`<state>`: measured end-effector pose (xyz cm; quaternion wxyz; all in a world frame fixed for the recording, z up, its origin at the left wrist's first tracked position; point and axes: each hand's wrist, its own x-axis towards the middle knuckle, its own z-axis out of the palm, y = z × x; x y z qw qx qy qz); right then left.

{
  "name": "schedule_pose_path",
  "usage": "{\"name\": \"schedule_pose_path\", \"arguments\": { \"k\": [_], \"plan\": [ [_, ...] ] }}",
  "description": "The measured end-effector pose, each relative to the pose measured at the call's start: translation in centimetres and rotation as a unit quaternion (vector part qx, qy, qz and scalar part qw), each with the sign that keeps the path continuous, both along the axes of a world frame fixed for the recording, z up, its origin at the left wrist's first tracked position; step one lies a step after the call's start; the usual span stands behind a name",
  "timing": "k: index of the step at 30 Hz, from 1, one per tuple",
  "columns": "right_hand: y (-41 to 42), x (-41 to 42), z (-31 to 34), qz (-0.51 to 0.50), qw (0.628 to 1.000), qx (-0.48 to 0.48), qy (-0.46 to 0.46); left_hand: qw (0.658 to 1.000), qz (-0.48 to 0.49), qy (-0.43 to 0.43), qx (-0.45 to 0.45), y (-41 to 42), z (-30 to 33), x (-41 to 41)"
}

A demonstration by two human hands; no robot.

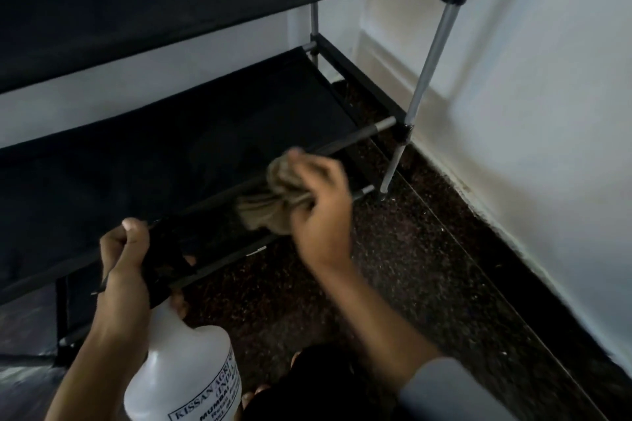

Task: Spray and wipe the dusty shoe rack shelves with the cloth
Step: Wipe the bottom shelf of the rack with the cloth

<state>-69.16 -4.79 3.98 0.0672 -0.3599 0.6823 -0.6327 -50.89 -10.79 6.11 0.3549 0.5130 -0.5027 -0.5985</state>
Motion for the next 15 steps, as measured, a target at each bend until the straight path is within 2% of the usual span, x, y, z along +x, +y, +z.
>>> {"name": "schedule_pose_path", "arguments": {
  "k": [3, 5, 7, 10, 15],
  "plan": [
    [0.4, -7.2, 0.7, -0.173, 0.984, 0.02, -0.018, 1.0, -0.01, -0.011, -0.002, 0.3, 0.3, 0.2],
    [0.6, -9.7, 1.2, -0.203, 0.977, 0.056, -0.016, 1.0, -0.024, -0.007, -0.003, 0.5, 0.6, 0.3],
    [0.2, -8.1, 1.3, -0.186, 0.979, 0.085, -0.013, 0.999, -0.031, 0.008, 0.002, 0.6, 0.9, 0.4],
    [-1.3, 0.5, 0.6, -0.143, 0.987, 0.068, 0.03, 0.998, -0.034, 0.042, 0.012, 1.0, 1.3, 0.8],
    [-3.6, 14.3, 0.4, -0.035, 0.996, 0.076, 0.028, 0.995, 0.066, -0.01, -0.071, 1.4, 2.0, 5.4]
  ]
}}
